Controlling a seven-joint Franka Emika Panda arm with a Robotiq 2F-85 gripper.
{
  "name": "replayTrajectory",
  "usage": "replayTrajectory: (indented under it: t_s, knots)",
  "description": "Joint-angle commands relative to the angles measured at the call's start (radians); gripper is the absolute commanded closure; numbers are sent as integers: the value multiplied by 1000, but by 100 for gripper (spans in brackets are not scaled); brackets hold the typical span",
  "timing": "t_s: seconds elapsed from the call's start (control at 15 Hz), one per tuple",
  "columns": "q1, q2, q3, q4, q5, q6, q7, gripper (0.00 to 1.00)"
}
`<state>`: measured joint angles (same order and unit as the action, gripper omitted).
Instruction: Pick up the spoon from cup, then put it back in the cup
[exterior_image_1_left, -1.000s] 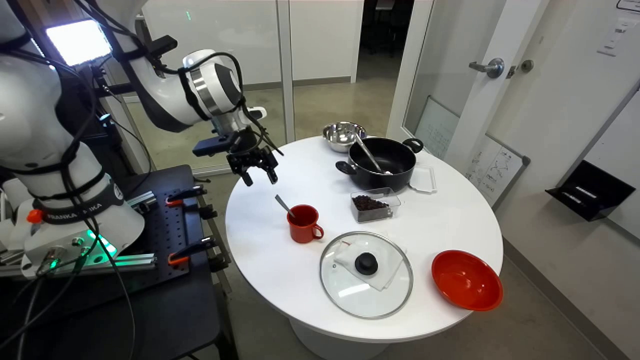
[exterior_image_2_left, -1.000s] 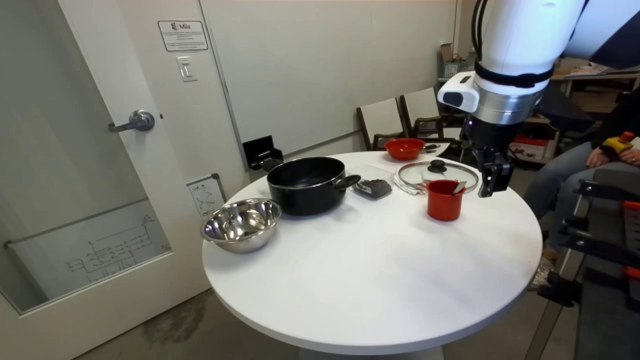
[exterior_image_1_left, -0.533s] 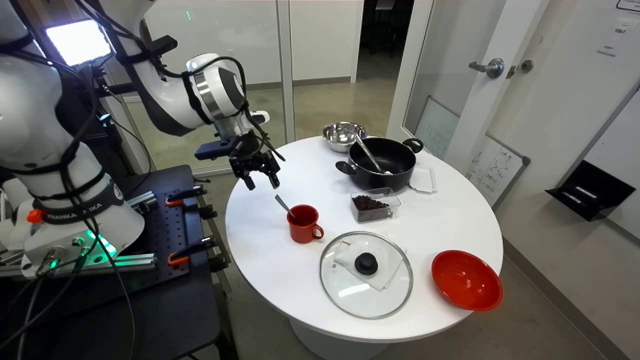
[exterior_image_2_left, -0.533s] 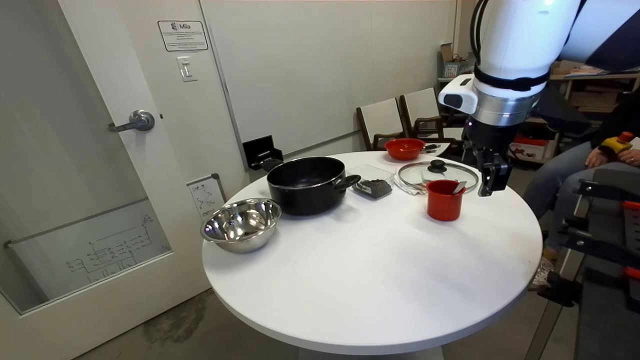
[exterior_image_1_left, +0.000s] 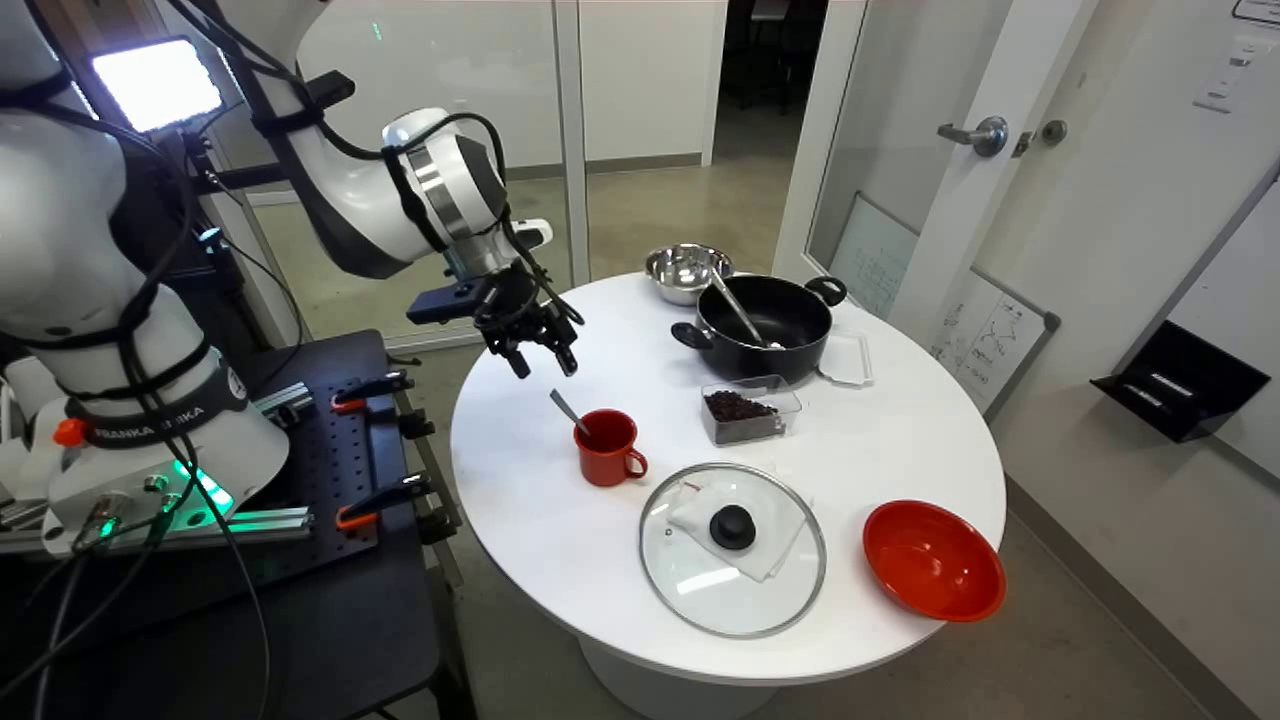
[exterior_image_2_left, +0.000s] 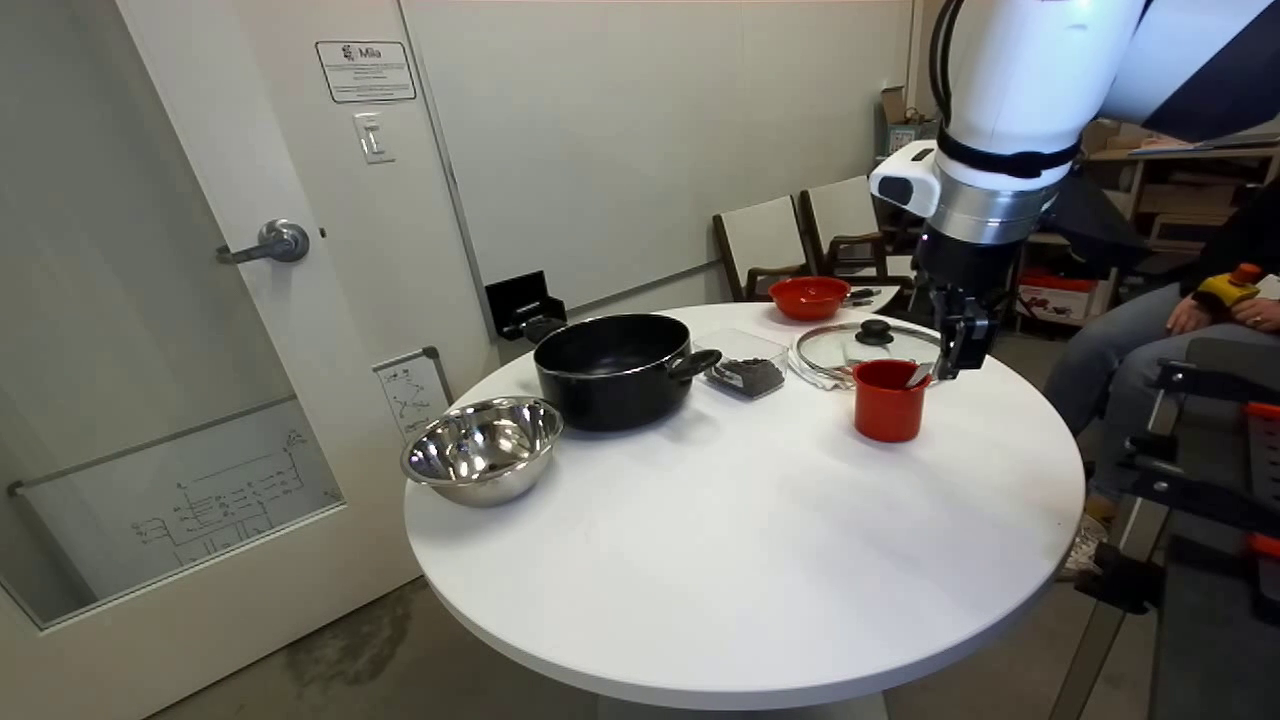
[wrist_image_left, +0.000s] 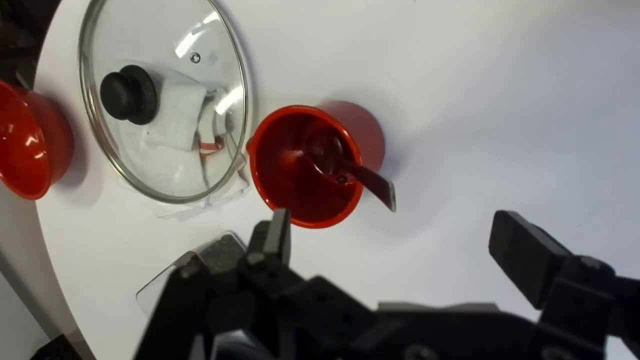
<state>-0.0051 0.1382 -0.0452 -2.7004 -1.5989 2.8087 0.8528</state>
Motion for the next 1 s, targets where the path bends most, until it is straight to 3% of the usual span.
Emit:
replayTrajectory:
  t_s: [0.0, 0.93]
  knots:
    - [-10, 63, -6, 57, -63, 44, 49, 0]
    - [-37, 237, -7, 151, -34, 65, -12, 0]
